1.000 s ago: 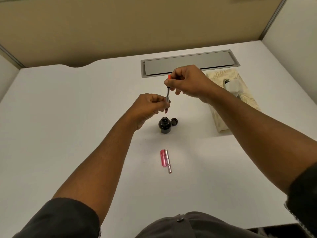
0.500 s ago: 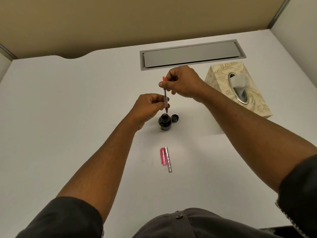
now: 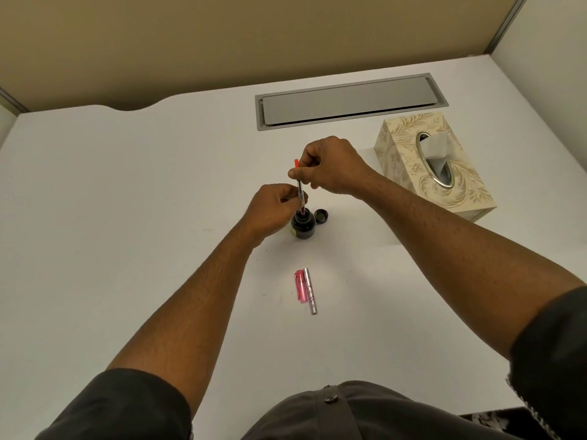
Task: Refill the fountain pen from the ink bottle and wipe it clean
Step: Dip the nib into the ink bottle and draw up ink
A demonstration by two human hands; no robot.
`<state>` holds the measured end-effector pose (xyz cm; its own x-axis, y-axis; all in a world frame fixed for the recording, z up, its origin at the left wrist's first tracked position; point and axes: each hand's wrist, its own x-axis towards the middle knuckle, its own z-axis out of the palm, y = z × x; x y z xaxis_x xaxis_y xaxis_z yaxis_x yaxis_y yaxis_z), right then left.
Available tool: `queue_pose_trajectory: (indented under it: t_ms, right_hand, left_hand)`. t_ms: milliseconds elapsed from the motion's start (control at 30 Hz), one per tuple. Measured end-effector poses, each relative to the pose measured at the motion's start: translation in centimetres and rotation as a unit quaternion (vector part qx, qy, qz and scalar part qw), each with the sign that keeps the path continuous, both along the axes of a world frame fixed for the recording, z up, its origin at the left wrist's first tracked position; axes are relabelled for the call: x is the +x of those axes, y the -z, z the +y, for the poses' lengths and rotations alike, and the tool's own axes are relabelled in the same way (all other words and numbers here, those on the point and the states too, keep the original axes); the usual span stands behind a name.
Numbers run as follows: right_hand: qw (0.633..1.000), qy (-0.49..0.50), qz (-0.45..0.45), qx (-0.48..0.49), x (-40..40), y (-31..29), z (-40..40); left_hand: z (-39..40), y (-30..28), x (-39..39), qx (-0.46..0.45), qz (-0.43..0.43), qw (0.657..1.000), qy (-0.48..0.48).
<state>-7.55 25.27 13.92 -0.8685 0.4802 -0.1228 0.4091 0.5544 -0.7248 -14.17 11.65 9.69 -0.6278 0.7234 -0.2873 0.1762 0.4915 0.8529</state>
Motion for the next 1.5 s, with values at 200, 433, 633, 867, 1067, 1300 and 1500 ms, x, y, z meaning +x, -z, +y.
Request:
queue_pose_trajectory:
  t_ms: [200, 433, 633, 867, 1067, 1300, 1500]
  right_hand:
    - [1.000, 0.008, -0.011, 0.016, 0.7, 0.8, -0.5]
    - [0.999, -0.008, -0.008, 0.040, 1.3, 1.1, -1.0]
    - [0.999, -0.019, -0.014, 0.048, 1.4, 1.3, -0.9]
    - [0.998, -0.018, -0.027, 0.055, 1.3, 1.2, -1.0]
    - [0.997, -0.032, -0.032, 0.068, 1.2, 1.4, -0.7]
    - [0.972, -0.051, -0.051, 0.223, 0.7, 0.7, -0.6]
    - [0.935, -0.116, -0.110, 0.315, 0.4, -0.5, -0.6]
  left_hand:
    - [-0.2, 0.5, 0.5, -0.026, 0.042, 0.999, 0.020]
    - [-0.5, 1.4, 0.6, -0.029, 0.100, 0.994, 0.023]
    - [-0.4, 2.1, 0.8, -0.040, 0.122, 0.992, 0.013]
    - [-0.5, 2.6, 1.2, -0.032, 0.116, 0.993, -0.008]
    - [-0.5, 2.4, 1.5, -0.030, 0.109, 0.993, -0.022]
    - [-0.5, 2.2, 1.3, -0.036, 0.078, 0.996, -0.036]
    - [-0.5, 2.0, 1.4, -0.036, 0.058, 0.997, -0.043]
